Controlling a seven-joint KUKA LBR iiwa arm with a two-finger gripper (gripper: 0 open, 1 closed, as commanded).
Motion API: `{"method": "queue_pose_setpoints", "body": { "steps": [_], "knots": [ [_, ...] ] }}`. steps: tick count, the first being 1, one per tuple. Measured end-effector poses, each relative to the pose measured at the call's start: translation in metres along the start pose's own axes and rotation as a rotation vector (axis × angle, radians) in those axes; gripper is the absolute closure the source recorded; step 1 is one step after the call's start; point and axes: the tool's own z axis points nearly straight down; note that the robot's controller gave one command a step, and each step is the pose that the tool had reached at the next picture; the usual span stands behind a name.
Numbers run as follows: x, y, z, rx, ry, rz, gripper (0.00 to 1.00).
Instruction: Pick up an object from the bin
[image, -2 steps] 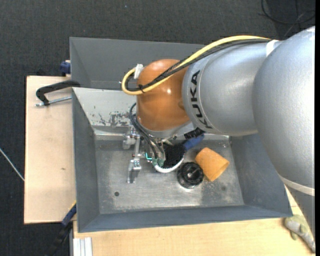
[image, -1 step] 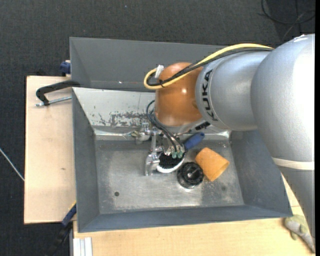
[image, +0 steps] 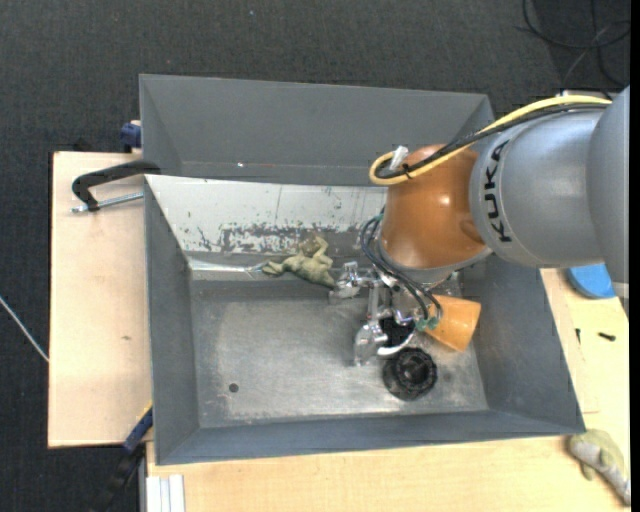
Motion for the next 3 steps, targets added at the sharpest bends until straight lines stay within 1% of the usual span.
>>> {"method": "queue_pose_setpoints", "body": {
  "steps": [1,2,3],
  "knots": [
    [0.040,-0.067,-0.029,-0.018,0.024,-0.136,0.00],
    [0.031,-0.126,-0.021,-0.027,0.038,-0.493,0.00],
    [0.077,-0.080,0.007,0.001,-0.009,-0.383,0.00]
  ]
}}
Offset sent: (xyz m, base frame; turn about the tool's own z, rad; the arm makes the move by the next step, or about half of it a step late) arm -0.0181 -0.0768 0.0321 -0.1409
